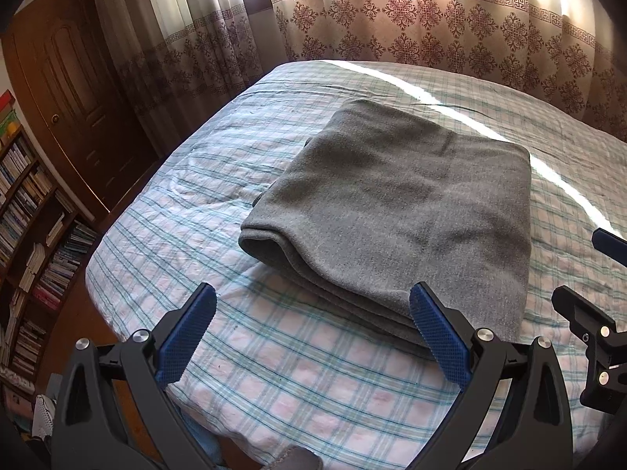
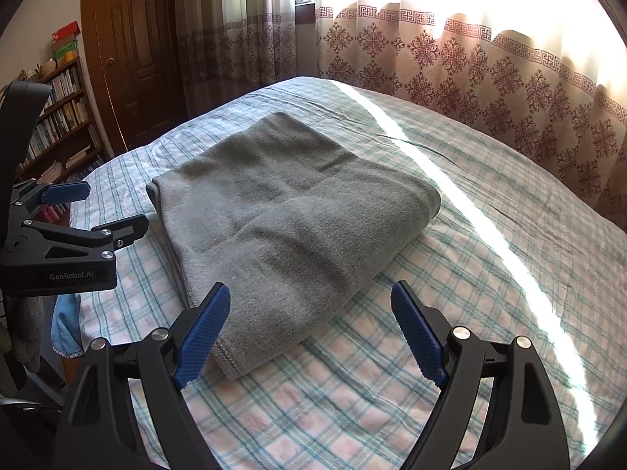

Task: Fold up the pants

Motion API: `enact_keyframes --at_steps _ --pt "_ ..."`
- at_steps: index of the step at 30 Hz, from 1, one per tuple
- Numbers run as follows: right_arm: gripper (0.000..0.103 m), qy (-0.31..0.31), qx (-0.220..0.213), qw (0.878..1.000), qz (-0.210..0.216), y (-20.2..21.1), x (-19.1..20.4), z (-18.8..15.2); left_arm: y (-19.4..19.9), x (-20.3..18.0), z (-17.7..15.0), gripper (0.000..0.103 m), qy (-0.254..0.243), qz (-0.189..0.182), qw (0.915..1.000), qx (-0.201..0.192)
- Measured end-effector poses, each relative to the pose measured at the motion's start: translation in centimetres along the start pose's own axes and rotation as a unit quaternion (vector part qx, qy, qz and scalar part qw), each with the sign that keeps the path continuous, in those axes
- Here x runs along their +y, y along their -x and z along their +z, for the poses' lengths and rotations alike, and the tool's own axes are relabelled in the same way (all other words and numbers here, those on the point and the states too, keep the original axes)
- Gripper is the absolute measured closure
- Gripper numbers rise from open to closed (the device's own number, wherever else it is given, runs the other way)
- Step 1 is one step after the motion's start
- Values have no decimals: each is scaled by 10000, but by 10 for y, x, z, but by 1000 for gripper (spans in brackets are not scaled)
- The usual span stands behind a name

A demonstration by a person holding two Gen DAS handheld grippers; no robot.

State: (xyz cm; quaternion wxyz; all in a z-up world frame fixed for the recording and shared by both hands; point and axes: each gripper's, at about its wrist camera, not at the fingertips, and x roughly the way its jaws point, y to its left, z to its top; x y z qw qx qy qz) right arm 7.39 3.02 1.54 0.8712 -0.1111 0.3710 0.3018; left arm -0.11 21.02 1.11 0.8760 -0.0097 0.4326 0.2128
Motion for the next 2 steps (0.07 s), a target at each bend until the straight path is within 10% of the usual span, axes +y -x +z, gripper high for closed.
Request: enact_keyframes --at_steps 2 --pt "19 -32 26 10000 3 -2 0 -1 -5 4 1 3 57 -23 10000 52"
